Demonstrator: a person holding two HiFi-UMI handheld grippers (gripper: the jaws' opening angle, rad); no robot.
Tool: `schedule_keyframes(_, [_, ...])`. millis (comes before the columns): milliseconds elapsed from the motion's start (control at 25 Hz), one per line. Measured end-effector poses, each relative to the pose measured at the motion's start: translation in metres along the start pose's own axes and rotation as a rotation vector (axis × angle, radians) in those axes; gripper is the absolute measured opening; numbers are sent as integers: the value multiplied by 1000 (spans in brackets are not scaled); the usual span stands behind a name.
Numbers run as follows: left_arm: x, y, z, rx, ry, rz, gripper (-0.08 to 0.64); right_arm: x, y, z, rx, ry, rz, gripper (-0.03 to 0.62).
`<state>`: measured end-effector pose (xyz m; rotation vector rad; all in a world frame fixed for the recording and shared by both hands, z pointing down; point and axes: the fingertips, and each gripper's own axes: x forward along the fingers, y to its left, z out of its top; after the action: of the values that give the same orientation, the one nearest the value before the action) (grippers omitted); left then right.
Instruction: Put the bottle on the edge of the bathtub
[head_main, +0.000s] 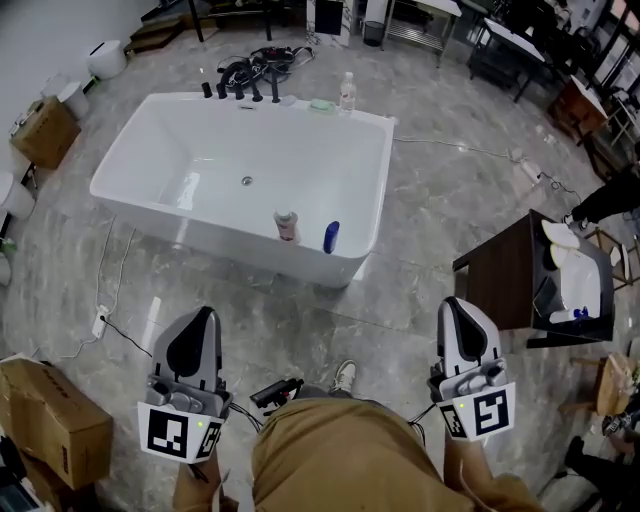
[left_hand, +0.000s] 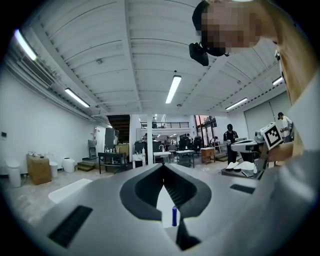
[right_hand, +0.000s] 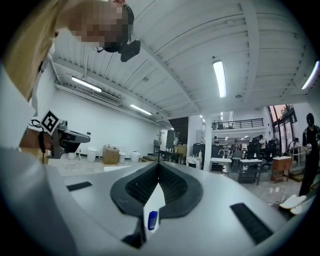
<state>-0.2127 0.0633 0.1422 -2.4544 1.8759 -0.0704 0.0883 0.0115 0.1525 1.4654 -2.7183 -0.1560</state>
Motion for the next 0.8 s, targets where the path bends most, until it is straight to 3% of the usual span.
schedule_keyframes(320, [13,2,8,26,-26,5,6,11,-1,-1,-6,12,9,5])
schedule_keyframes(800, [32,7,-4,6,-19,4,6,27,-4,-15,5,45,14,5])
